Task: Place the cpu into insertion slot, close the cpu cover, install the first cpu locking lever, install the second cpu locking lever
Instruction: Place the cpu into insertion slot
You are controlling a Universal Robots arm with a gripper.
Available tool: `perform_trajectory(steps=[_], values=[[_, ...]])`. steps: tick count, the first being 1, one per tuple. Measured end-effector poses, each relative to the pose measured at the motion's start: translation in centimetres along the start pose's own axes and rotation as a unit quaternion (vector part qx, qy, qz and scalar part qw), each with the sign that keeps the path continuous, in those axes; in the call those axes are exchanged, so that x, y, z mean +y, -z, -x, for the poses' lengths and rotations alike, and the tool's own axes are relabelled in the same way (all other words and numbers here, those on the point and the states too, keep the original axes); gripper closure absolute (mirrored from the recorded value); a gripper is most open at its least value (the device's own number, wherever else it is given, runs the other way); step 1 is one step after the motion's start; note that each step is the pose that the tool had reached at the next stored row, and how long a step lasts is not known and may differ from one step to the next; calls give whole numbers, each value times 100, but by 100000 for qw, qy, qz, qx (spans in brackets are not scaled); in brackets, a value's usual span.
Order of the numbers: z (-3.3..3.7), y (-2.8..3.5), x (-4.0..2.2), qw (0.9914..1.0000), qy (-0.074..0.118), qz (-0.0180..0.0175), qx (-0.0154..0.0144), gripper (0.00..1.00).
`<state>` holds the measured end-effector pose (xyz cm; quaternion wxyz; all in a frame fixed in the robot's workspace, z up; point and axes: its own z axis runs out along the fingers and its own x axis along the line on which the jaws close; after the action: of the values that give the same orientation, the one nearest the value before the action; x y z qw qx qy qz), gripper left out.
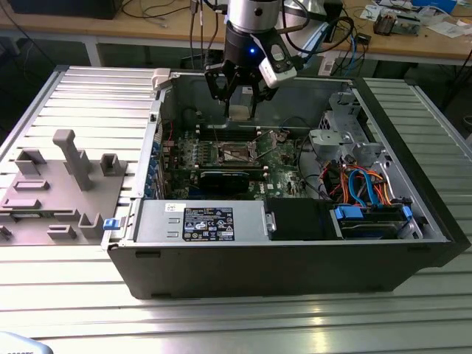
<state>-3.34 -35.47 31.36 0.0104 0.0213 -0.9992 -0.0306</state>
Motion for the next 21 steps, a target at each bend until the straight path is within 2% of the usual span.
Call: perform_trajectory(steps=[13, 21], values=[[8, -24, 2, 100000, -153, -6, -5, 46], [9, -29, 2, 99940, -3467, 59, -208, 46]])
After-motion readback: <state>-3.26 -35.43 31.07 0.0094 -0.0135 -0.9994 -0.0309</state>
